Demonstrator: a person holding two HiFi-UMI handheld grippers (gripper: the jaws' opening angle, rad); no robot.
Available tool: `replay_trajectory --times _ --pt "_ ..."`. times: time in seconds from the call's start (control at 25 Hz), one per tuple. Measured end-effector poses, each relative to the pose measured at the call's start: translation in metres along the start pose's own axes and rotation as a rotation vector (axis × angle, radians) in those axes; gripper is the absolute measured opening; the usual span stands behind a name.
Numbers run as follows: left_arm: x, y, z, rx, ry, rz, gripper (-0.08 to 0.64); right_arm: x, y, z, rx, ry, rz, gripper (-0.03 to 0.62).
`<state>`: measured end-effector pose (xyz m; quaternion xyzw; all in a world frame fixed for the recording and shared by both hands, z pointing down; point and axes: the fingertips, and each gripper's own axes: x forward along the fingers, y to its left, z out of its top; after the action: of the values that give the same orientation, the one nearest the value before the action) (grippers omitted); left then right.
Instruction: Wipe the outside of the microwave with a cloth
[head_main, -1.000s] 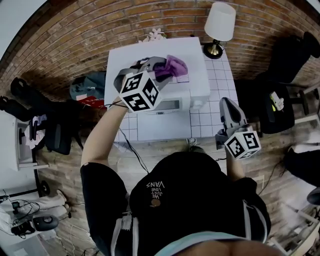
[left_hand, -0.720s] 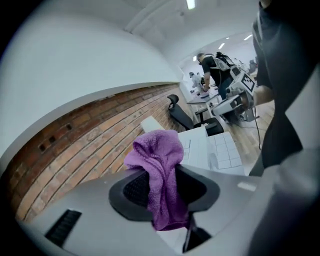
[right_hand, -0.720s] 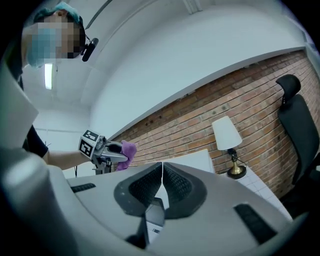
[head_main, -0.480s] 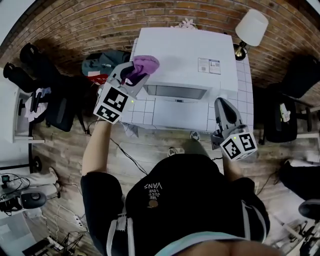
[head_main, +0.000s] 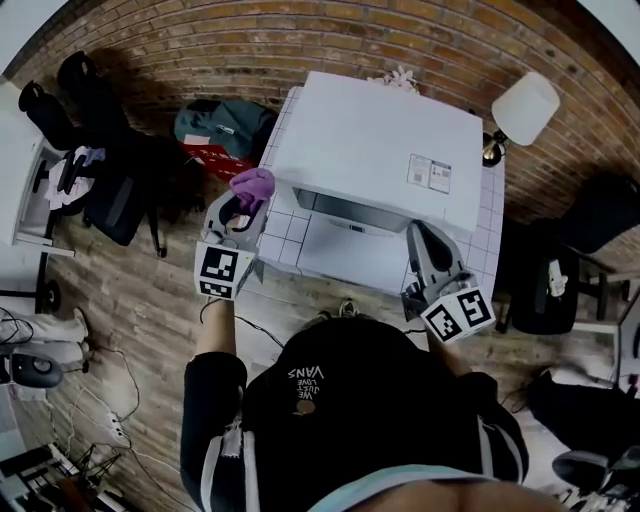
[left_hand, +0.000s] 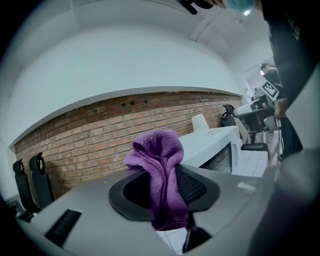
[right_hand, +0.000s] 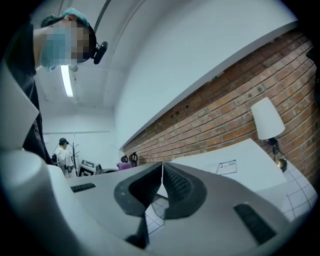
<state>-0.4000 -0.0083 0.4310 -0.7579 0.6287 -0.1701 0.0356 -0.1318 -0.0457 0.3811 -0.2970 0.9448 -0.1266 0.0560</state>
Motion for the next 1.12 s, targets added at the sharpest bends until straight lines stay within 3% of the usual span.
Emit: replay_trajectory --times 0.2,0.28,0.48,0.84,1.12 --pt "-0.008 -0.005 -0.041 -0.148 -0.02 0.094 0.141 0.009 -0.008 -0.008 0.007 0.024 0.022 0.005" --pt "-0.003 -0.003 -0.048 -0.186 -0.04 0.082 0.141 0.014 -0.007 -0.01 0.015 0.026 0.013 0.005" --pt "0.023 0.017 -0.055 -0.191 -0.08 0.028 0.141 0.033 0.0 -0.003 0.001 -0.009 -0.044 0.005" --pt "0.079 0.051 -0.066 -0.219 -0.141 -0.2 0.141 0.055 0.018 -0.004 0.008 -0.07 -0.279 0.005" --pt "0.156 0.072 -0.051 -0.199 -0.198 -0.353 0.141 0.039 0.023 -0.008 0.002 -0.108 -0.491 0.005"
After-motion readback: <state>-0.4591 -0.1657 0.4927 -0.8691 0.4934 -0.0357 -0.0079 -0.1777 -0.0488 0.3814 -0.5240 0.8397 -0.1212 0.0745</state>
